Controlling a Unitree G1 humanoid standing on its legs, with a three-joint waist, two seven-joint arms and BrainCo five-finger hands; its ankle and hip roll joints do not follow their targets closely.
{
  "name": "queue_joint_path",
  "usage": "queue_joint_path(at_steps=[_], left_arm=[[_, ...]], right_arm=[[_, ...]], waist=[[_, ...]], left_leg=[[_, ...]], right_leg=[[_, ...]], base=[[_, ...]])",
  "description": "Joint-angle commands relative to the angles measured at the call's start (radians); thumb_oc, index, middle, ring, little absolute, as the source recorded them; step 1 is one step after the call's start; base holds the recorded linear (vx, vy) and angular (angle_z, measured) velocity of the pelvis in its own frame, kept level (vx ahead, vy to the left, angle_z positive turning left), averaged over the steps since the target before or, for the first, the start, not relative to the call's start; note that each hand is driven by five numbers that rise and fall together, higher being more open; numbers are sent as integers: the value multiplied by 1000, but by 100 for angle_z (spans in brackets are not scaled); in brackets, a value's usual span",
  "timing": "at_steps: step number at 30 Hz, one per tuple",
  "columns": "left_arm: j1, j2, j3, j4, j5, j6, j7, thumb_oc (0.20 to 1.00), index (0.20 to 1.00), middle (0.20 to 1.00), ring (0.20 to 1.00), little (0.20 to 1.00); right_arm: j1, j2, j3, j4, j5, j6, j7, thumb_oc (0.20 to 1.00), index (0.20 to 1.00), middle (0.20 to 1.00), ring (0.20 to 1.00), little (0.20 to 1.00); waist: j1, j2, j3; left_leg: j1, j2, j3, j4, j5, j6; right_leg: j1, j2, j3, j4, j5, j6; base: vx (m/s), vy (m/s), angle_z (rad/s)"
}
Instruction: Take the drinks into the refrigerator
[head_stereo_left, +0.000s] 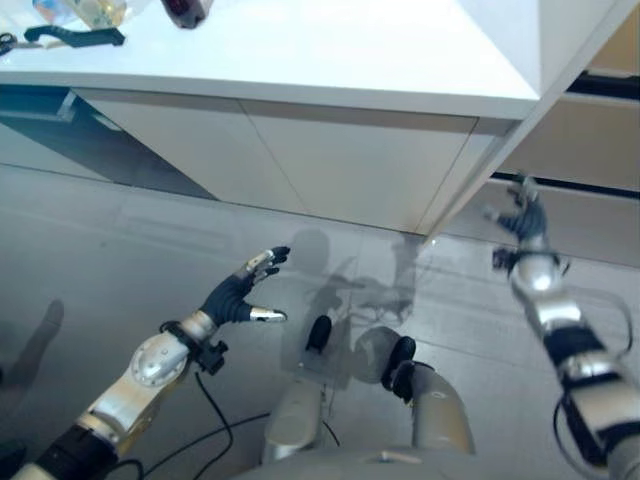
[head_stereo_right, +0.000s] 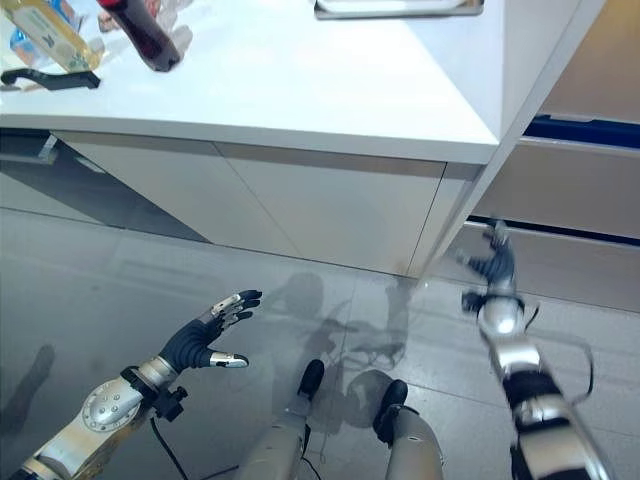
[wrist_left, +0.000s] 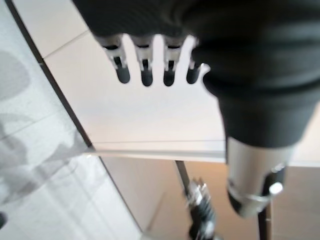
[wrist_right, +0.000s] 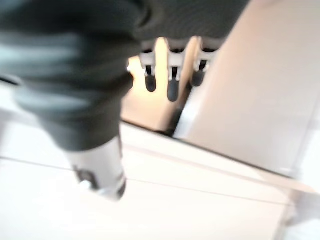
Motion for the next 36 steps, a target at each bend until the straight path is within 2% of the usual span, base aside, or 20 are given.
queue_joint_path(at_steps=[1, 4, 9, 15, 16, 17, 18, 19, 20, 21, 22, 24, 25, 27, 31, 36], left_arm=[[-5, -7, 30, -13, 32, -76, 12, 1000, 1000, 1000, 1000, 1000], [19, -27, 66, 9, 53, -84, 13, 1000, 1000, 1000, 1000, 1000], [59, -43, 105, 26, 75, -91, 16, 1000, 1000, 1000, 1000, 1000], [84, -124, 120, 168, 118, -75, 11, 1000, 1000, 1000, 1000, 1000], [87, -145, 121, 218, 136, -68, 16, 1000, 1000, 1000, 1000, 1000], [78, -197, 110, 355, 181, -52, 26, 1000, 1000, 1000, 1000, 1000], [74, -200, 108, 362, 184, -57, 27, 1000, 1000, 1000, 1000, 1000], [58, -265, 108, 537, 255, -38, 46, 1000, 1000, 1000, 1000, 1000], [54, -268, 106, 543, 257, -42, 48, 1000, 1000, 1000, 1000, 1000], [36, -330, 119, 723, 316, -18, 61, 1000, 1000, 1000, 1000, 1000], [22, -361, 132, 830, 349, -3, 79, 1000, 1000, 1000, 1000, 1000], [12, -388, 141, 894, 357, -3, 83, 1000, 1000, 1000, 1000, 1000], [-14, -438, 181, 1080, 378, 34, 88, 1000, 1000, 1000, 1000, 1000], [-24, -459, 195, 1137, 381, 44, 88, 1000, 1000, 1000, 1000, 1000], [-40, -532, 284, 1350, 407, 124, 88, 1000, 1000, 1000, 1000, 1000], [-45, -552, 300, 1370, 379, 148, 79, 1000, 1000, 1000, 1000, 1000]], right_arm=[[60, -4, -56, -70, -32, -93, 25, 1000, 1000, 1000, 1000, 1000], [205, 33, -75, -120, -32, -108, 91, 1000, 1000, 1000, 1000, 1000], [315, 54, -87, -155, -4, -120, 161, 1000, 1000, 1000, 1000, 1000], [405, 84, -53, -36, -20, -95, 230, 1000, 1000, 1000, 1000, 1000], [412, 93, -43, -7, -38, -84, 234, 1000, 1000, 1000, 1000, 1000], [407, 116, -19, 95, -45, -63, 250, 1000, 1000, 1000, 1000, 1000], [404, 115, -19, 99, -45, -66, 250, 1000, 1000, 1000, 1000, 1000], [403, 140, -2, 222, -64, -36, 267, 1000, 1000, 1000, 1000, 1000], [400, 140, -2, 226, -64, -38, 266, 1000, 1000, 1000, 1000, 1000], [390, 177, -6, 376, -51, -8, 287, 1000, 1000, 1000, 1000, 1000], [378, 190, -5, 430, -78, 4, 276, 1000, 1000, 1000, 1000, 1000], [371, 207, -14, 476, -69, 11, 282, 1000, 1000, 1000, 1000, 1000], [350, 231, -32, 580, -56, 33, 286, 1000, 1000, 1000, 1000, 1000], [339, 238, -43, 611, -55, 43, 286, 1000, 1000, 1000, 1000, 1000], [311, 270, -58, 726, -70, 92, 298, 1000, 1000, 1000, 1000, 1000], [290, 271, -44, 741, -100, 118, 293, 1000, 1000, 1000, 1000, 1000]], waist=[[-43, -81, -5], [-67, -97, -33], [-93, -107, -60], [-119, -122, -116], [-123, -125, -128], [-128, -130, -149], [-126, -130, -147], [-130, -135, -169], [-130, -134, -169], [-132, -136, -189], [-135, -137, -202], [-134, -137, -209], [-136, -136, -226], [-135, -134, -232], [-126, -131, -270], [-122, -130, -285]], left_leg=[[101, -58, 27, -68, -7, 68], [133, -62, 49, -62, -27, 74], [171, -58, 76, -66, -39, 82], [222, -53, 111, -69, -59, 86], [229, -53, 117, -69, -62, 87], [244, -54, 129, -69, -67, 90], [246, -53, 131, -69, -68, 90], [261, -54, 143, -69, -74, 92], [260, -54, 144, -69, -74, 92], [270, -55, 152, -69, -77, 94], [277, -55, 159, -70, -80, 95], [285, -55, 163, -70, -85, 98], [298, -57, 174, -70, -91, 105], [307, -58, 181, -70, -96, 107], [332, -64, 197, -70, -109, 115], [342, -68, 201, -70, -113, 116]], right_leg=[[197, 67, 12, -250, 95, 82], [228, 69, 26, -271, 99, 83], [248, 69, 50, -274, 109, 89], [304, 78, 72, -307, 116, 96], [315, 79, 75, -313, 117, 96], [332, 83, 87, -322, 120, 97], [333, 84, 89, -324, 120, 97], [351, 86, 98, -336, 122, 98], [352, 87, 99, -338, 123, 98], [363, 90, 108, -348, 124, 99], [369, 90, 111, -352, 126, 101], [375, 90, 115, -355, 128, 102], [384, 91, 128, -355, 131, 104], [390, 91, 134, -356, 132, 105], [417, 92, 153, -367, 132, 105], [435, 89, 155, -386, 141, 109]], base=[[75, 56, 4], [78, 68, -1], [68, 80, -14], [84, 66, -20], [69, 60, -21], [69, 61, -18], [82, 81, -22], [42, 41, -19], [60, 82, -20], [34, 71, -14], [54, 89, -13], [39, 60, -7], [23, 54, -16], [39, 59, -26], [37, 75, -7], [3, 58, -11]])
